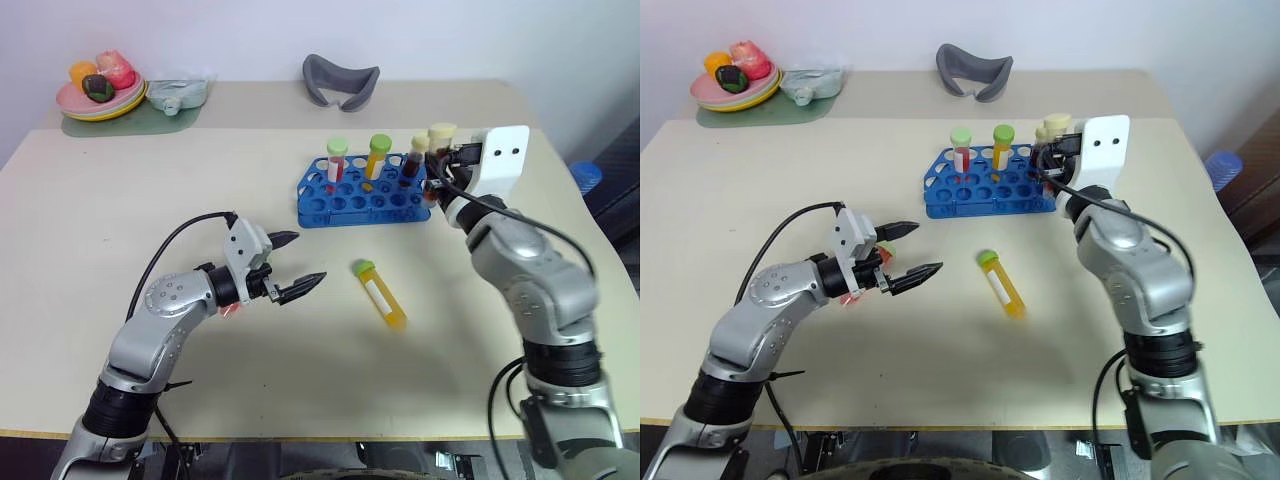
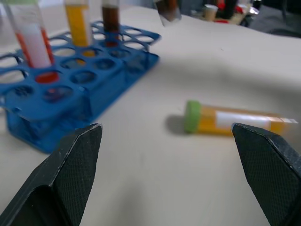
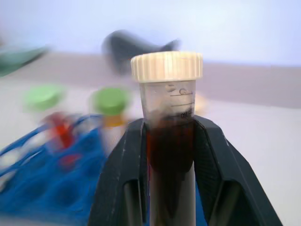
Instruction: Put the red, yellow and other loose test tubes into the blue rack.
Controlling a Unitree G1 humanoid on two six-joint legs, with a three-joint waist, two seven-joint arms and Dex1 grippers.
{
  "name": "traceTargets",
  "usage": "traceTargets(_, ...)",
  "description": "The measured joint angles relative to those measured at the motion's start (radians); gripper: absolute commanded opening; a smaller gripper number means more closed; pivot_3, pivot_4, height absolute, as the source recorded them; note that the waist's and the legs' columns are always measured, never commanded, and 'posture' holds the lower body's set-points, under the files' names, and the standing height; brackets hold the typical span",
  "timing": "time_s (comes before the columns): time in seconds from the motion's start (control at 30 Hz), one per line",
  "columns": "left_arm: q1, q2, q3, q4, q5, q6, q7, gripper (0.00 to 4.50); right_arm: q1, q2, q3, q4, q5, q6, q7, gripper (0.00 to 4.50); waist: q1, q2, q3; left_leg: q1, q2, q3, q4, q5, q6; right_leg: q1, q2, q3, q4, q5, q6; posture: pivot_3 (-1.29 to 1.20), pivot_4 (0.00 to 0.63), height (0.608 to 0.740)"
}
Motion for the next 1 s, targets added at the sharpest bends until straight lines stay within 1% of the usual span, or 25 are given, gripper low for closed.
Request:
traceTargets(0.1, -0.029, -0.010, 0.003, 0.005, -0.002, 0.000, 0.013, 4.50, 0.020, 0.077, 0.005, 0.090, -0.097, -0.157, 0.029, 0.74, -0.001, 0.001, 0.000, 0.000, 0.000, 0.000, 0.000, 0.001, -0.001, 0.000, 0.000, 0.000, 0.001, 0.000, 0.000, 0.00, 0.150, 0.740)
traceTargets(0.27, -0.044, -0.014, 0.029, 0.006, -0.012, 0.021, 0.028, 4.50, 0.023, 0.160, 0.002, 0.222, -0.176, -0.315, 0.094, 0.74, 0.000, 0.001, 0.000, 0.000, 0.000, 0.000, 0.000, 0.001, -0.001, 0.000, 0.000, 0.000, 0.001, 0.000, 0.000, 0.00, 0.150, 0.740)
traceTargets(0.67, -0.057, -0.013, 0.067, -0.027, -0.051, 0.085, 0.055, 4.50, -0.027, 0.239, -0.062, 0.445, -0.244, -0.511, 0.169, 0.74, -0.001, 0.002, 0.000, 0.001, 0.000, 0.000, 0.000, 0.001, -0.002, 0.000, 0.000, 0.000, 0.001, 0.000, 0.000, 0.00, 0.150, 0.740)
traceTargets(0.93, -0.057, -0.012, 0.068, -0.029, -0.056, 0.091, 0.052, 4.50, -0.043, 0.260, -0.084, 0.521, -0.262, -0.570, 0.193, 0.74, -0.002, 0.002, 0.000, 0.001, 0.000, 0.000, 0.000, 0.002, -0.003, 0.000, 0.000, 0.000, 0.002, 0.000, 0.000, 0.00, 0.150, 0.740)
traceTargets(1.0, -0.057, -0.012, 0.068, -0.029, -0.056, 0.091, 0.050, 4.50, -0.046, 0.268, -0.092, 0.532, -0.262, -0.581, 0.202, 1.77, -0.002, 0.002, 0.000, 0.001, 0.000, 0.000, 0.000, 0.002, -0.003, 0.000, 0.000, 0.000, 0.002, 0.000, 0.000, 0.00, 0.150, 0.740)
